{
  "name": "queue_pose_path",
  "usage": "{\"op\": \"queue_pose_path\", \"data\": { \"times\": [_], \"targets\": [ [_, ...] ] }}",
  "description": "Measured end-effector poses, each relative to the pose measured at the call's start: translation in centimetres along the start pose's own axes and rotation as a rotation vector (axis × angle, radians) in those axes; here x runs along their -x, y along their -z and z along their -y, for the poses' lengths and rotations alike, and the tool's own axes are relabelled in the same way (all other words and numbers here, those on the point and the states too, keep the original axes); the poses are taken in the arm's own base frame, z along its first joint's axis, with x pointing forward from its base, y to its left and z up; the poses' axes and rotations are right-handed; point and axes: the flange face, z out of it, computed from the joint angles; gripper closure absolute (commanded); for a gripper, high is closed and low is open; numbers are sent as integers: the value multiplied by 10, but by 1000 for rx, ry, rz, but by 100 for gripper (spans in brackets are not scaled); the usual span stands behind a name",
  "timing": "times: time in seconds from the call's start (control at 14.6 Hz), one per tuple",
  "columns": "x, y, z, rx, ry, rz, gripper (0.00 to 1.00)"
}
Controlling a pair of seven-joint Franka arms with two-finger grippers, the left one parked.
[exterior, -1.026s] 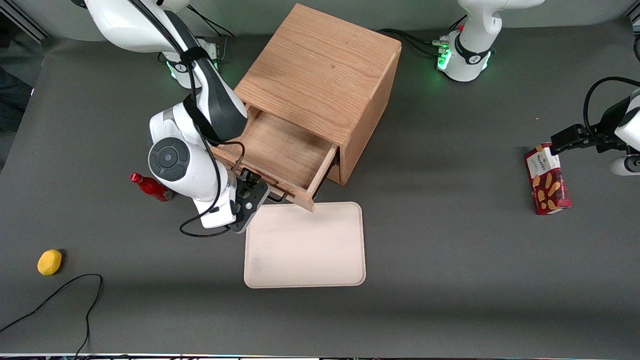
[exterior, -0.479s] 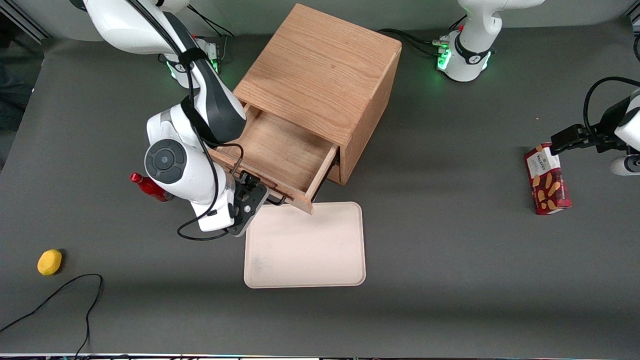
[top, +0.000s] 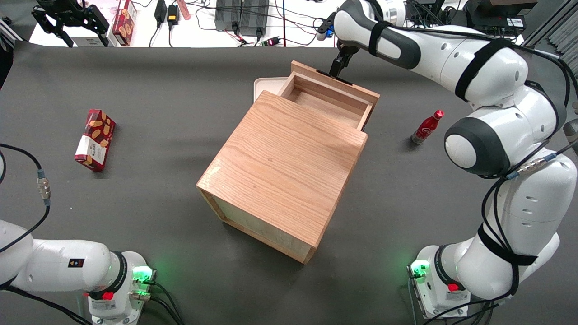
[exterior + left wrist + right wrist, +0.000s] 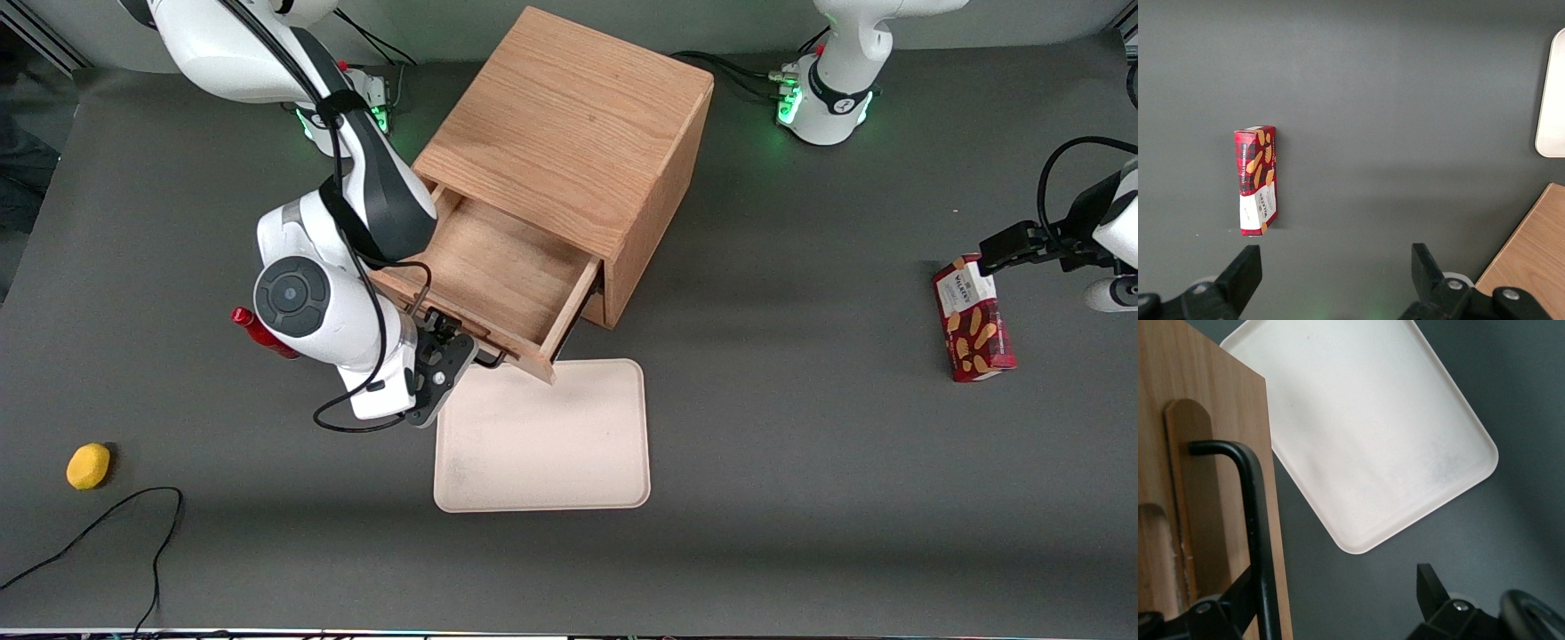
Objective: Open upper drawer
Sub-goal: 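Pull the upper drawer outward by its handle with the right gripper, then keep pulling the drawer further out with the right gripper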
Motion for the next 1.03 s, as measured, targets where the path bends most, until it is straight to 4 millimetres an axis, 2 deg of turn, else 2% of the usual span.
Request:
{"op": "queue_pose_path", "data": {
  "times": [0.14,1.03],
  "targets": [
    [3,-3,-7,-1,-11,3,0],
    [6,-3,-20,2,-27,-2,0]
  ]
}}
